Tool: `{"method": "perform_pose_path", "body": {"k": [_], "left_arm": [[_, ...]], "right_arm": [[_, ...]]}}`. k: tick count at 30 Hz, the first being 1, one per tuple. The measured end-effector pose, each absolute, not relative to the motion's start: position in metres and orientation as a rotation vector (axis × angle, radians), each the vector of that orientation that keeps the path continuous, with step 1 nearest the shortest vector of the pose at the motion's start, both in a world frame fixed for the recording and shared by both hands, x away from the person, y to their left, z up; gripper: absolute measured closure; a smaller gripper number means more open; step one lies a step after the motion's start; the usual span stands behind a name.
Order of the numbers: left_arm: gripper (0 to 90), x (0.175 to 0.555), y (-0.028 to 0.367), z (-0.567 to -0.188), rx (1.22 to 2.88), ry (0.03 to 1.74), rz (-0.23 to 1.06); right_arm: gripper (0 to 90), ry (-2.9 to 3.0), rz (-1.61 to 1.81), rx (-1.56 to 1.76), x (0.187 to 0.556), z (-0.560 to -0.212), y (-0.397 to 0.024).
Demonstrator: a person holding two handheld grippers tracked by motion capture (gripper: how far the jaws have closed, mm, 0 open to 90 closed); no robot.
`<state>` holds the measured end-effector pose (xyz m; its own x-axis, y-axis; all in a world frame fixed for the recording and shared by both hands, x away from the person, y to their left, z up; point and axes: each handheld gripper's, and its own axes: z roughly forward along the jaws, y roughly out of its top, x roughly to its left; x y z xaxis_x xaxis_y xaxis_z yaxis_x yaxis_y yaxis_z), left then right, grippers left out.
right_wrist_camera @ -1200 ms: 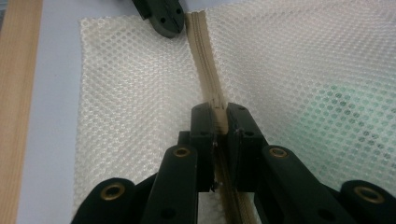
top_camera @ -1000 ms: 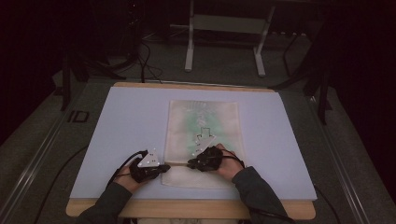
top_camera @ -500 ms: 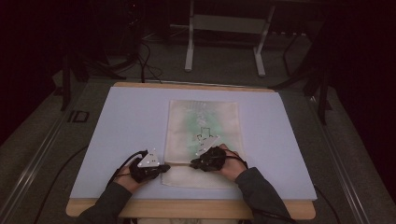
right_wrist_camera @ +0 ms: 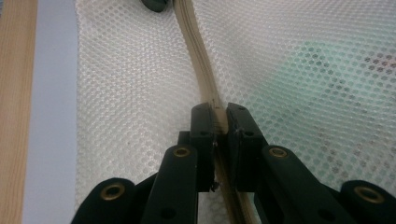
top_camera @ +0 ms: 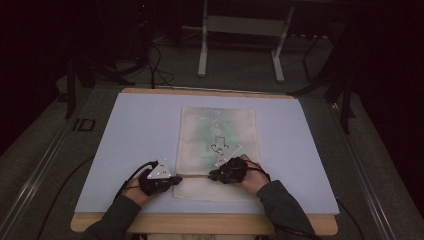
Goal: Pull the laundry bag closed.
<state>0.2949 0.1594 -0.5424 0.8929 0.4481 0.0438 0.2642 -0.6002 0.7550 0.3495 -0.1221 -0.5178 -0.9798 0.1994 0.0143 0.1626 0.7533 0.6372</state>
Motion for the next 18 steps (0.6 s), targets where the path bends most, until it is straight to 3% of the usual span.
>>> {"method": "perform_pose_path", "body": {"k": [18], "left_arm": [[89.5,0.295,0.159,-0.542,2.243,0.510,0.288]], "right_arm": [[82.2,2.878,1.046,0.339,0.350,-0.516,-0.138]]}}
